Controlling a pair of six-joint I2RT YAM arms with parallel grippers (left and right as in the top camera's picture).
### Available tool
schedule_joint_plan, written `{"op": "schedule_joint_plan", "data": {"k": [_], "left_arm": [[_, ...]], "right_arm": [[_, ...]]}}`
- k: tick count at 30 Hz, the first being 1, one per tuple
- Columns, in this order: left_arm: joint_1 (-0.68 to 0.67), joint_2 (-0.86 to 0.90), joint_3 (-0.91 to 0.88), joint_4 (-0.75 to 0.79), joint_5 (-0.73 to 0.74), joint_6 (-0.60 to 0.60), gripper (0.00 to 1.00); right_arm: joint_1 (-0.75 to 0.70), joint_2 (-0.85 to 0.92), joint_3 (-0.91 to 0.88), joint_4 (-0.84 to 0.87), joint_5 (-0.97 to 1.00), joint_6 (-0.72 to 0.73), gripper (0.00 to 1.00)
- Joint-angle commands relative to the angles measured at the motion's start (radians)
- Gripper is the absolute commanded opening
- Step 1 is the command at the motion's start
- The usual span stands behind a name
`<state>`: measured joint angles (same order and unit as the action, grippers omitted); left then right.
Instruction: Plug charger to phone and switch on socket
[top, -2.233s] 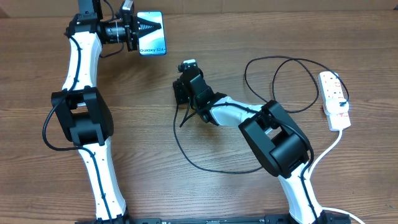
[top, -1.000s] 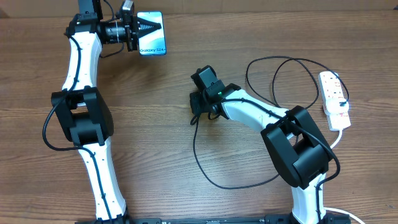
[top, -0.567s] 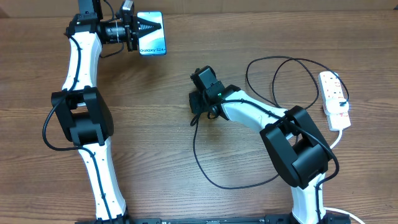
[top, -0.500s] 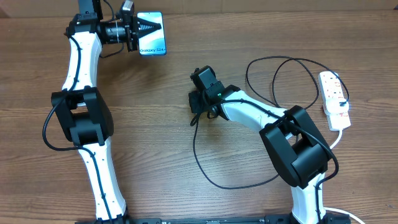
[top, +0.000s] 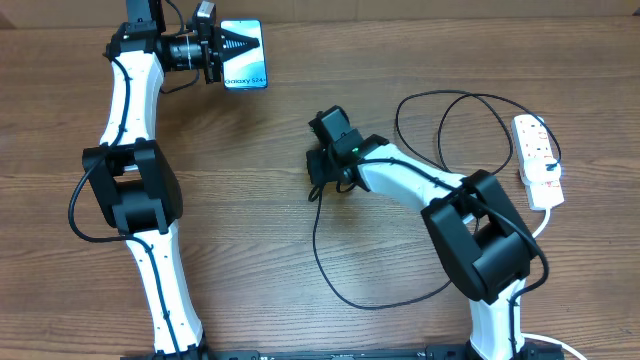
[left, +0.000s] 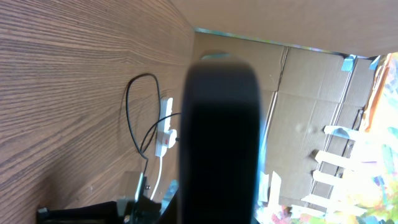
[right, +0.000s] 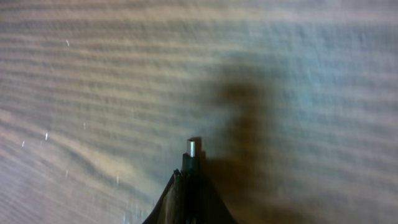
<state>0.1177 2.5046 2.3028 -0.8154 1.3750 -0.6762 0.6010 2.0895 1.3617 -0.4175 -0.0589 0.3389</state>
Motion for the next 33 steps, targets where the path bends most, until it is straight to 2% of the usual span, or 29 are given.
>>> {"op": "schedule_joint_plan", "data": {"k": [1, 4, 5, 7, 13, 16, 20, 22, 25, 29, 33], "left_arm": [[-0.007, -0.025, 0.016, 0.004, 0.041, 0.026, 0.04], [-0.008, -0.025, 0.016, 0.005, 0.052, 0.026, 0.04], [-0.010, -0.025, 0.016, 0.010, 0.051, 0.026, 0.04], [-0.012, -0.025, 0.016, 0.022, 0.051, 0.023, 0.04], [-0.043, -0.025, 0.016, 0.072, 0.053, -0.035, 0.04], [-0.061, -0.025, 0.016, 0.071, 0.081, -0.035, 0.04], [-0.072, -0.033, 0.016, 0.035, 0.168, -0.009, 0.04], [-0.064, -0.050, 0.016, -0.072, 0.189, 0.089, 0.04], [-0.040, -0.086, 0.016, -0.296, 0.180, 0.309, 0.04], [-0.011, -0.113, 0.016, -0.524, 0.179, 0.513, 0.04], [-0.008, -0.117, 0.016, -0.782, 0.205, 0.797, 0.04]], "right_arm": [[-0.060, -0.098, 0.006, 0.023, -0.211, 0.077, 0.04], [-0.114, -0.128, 0.006, 0.094, -0.472, 0.116, 0.04], [-0.142, -0.131, 0.006, 0.153, -0.627, 0.157, 0.04], [-0.168, -0.130, 0.006, 0.219, -0.756, 0.245, 0.04], [-0.168, -0.130, -0.001, 0.412, -0.871, 0.511, 0.04], [-0.154, -0.130, -0.001, 0.451, -0.935, 0.546, 0.04], [-0.146, -0.131, -0.001, 0.419, -1.048, 0.551, 0.04], [-0.146, -0.131, -0.003, 0.388, -1.128, 0.547, 0.04], [-0.144, -0.146, -0.016, 0.313, -1.256, 0.470, 0.04], [-0.142, -0.223, -0.016, 0.006, -1.196, 0.274, 0.04], [-0.145, -0.356, -0.016, -0.229, -1.161, 0.113, 0.04]]}}
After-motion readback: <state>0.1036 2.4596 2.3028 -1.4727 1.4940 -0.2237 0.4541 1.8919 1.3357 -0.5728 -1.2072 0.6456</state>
